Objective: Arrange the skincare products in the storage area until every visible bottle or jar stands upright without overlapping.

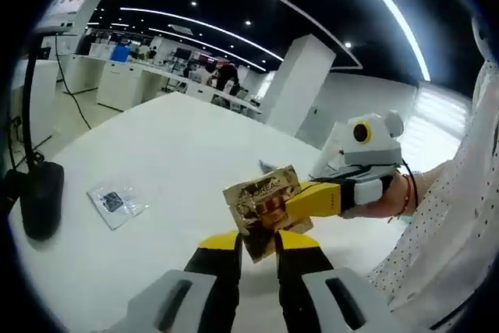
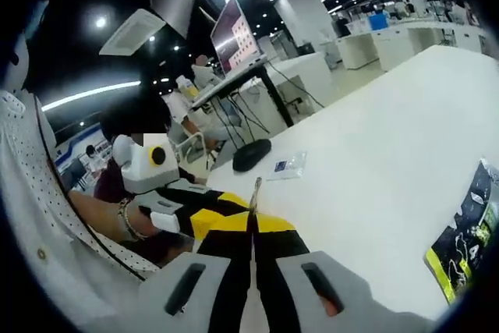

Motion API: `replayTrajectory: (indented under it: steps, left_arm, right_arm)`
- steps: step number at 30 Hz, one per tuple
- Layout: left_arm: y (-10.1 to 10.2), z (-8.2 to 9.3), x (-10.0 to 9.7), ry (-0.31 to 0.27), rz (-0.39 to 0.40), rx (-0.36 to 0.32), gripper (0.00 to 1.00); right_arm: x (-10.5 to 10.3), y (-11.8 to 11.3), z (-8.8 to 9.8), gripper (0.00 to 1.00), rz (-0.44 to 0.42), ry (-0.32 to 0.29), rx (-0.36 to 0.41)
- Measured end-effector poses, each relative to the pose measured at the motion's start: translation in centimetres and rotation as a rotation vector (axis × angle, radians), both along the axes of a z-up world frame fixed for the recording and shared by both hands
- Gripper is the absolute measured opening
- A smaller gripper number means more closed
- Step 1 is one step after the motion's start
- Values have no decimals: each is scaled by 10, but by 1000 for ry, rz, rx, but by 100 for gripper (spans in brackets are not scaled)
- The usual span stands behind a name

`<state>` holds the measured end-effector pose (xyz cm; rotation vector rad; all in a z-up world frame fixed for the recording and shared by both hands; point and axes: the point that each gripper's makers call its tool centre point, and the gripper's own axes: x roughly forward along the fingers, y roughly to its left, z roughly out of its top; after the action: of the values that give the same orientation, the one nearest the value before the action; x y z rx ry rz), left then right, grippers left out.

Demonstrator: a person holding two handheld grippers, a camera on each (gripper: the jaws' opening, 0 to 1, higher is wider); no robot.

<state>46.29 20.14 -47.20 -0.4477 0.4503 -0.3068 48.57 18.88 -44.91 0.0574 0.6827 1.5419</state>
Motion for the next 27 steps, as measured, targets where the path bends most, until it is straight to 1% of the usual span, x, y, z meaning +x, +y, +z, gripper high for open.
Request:
replayTrajectory:
  steps: [2, 3, 4, 6, 7, 8, 9, 12, 15, 17, 19, 20, 22, 25, 27]
  left_arm:
    - [-1, 2, 2, 0, -4, 0, 14]
    - [-1, 3, 2, 1, -5, 2, 12]
    - [-1, 4, 3, 1, -1, 18, 10]
    - [1, 5, 5, 2, 4, 30, 4]
    - [1, 5, 5, 3, 2, 31, 2]
    - [-2, 6, 5, 13, -11, 11, 2]
    - [-3, 7, 6, 15, -13, 15, 1]
    - [-3, 7, 9, 20, -12, 54, 0]
    - [-2, 6, 12, 37, -9, 36, 0]
    - [-2, 6, 14, 42, -12, 32, 0]
    - [-3, 4, 15, 50, -27, 62, 0]
    - [-3, 2, 16, 49, -38, 90, 0]
    - [-4, 3, 16, 48, -44, 94, 0]
    - [-2, 1, 18, 49, -44, 102, 0]
    - [-2, 1, 20, 49, -47, 101, 0]
  right_arm:
    - [1, -1, 0, 0, -14, 7, 4]
    - [2, -1, 1, 0, -16, 7, 4]
    - [3, -2, 1, 0, -24, 7, 3]
    - [7, -3, 0, 0, -43, -2, -1]
    - [9, -4, -1, 0, -50, -1, -5]
    - [10, -5, -2, 0, -57, -1, -8]
    - [11, -5, -2, 0, -61, 2, -7]
    - [13, -6, -1, 0, -81, 7, -5]
    - [17, -7, -2, 0, -102, 14, -10]
    - [20, -9, -4, 0, -120, 4, -26]
    - [20, -11, -6, 0, -126, -2, -37]
    - [21, -12, -7, 0, -132, -6, -45]
    - [23, -14, -8, 1, -141, -12, -52]
    - [36, -21, -7, 2, -195, -23, -54]
    - [37, -22, -7, 0, -197, -21, -47]
